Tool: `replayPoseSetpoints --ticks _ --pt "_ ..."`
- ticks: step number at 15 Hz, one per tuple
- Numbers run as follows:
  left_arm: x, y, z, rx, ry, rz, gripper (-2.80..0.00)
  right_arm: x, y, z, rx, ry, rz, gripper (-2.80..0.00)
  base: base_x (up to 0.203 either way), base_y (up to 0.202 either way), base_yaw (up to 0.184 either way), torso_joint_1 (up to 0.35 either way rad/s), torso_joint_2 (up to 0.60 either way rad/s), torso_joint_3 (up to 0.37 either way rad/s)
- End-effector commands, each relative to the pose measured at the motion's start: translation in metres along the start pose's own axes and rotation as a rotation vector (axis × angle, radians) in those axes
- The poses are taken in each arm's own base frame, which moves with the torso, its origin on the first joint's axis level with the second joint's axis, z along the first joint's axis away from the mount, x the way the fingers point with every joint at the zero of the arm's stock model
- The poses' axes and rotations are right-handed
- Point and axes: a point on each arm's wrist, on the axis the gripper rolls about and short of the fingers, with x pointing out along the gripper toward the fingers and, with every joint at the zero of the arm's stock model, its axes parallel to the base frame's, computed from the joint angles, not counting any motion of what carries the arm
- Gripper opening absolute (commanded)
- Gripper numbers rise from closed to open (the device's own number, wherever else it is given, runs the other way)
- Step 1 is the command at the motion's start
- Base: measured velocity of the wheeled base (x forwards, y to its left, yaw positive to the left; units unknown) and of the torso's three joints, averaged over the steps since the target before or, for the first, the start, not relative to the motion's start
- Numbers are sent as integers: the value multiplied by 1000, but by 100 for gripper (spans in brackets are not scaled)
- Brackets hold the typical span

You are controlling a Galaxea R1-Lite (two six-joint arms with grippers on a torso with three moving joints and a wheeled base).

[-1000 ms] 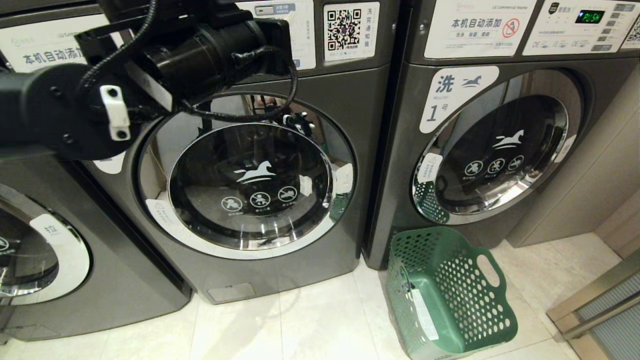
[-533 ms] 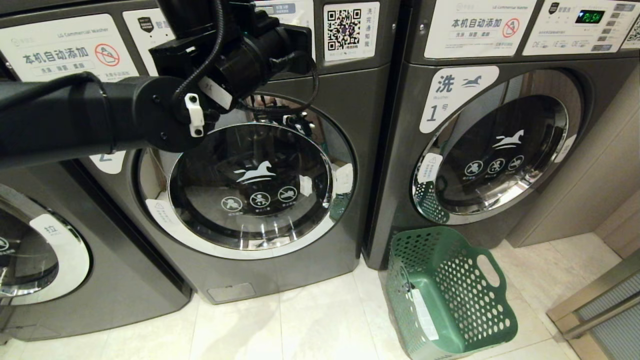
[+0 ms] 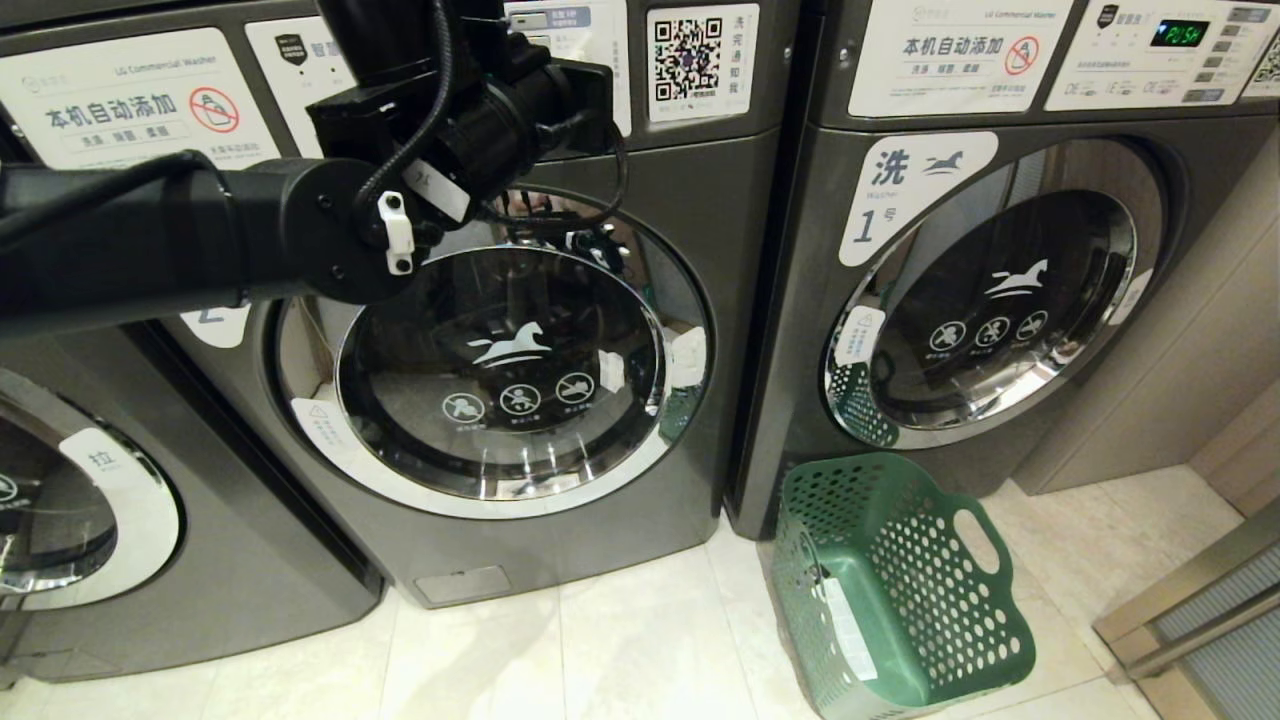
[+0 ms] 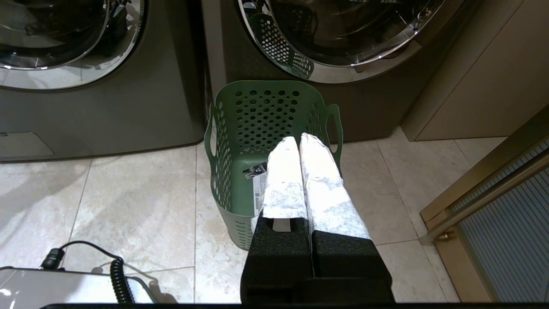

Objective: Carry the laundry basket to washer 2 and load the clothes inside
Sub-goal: Press the washing machine switch

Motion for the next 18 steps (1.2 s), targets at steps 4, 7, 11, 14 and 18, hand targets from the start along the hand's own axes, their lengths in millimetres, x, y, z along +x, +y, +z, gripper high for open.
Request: replayPoseSetpoints --ticks 4,7,11,14,18 --pt "-12 7 0 7 27 3 -280 0 0 0 -2 1 0 -280 0 0 0 0 0 0" --pt "-15 18 -1 12 35 25 -280 0 0 0 -2 1 1 -280 0 0 0 0 0 0" --pt "-12 21 -6 19 43 35 -280 0 0 0 -2 1 2 -280 0 0 0 0 0 0" --pt "-8 21 -14 23 57 37 -280 0 0 0 -3 3 2 -280 0 0 0 0 0 0" --pt "0 23 -25 27 43 54 -280 0 0 0 -4 4 2 -280 0 0 0 0 0 0"
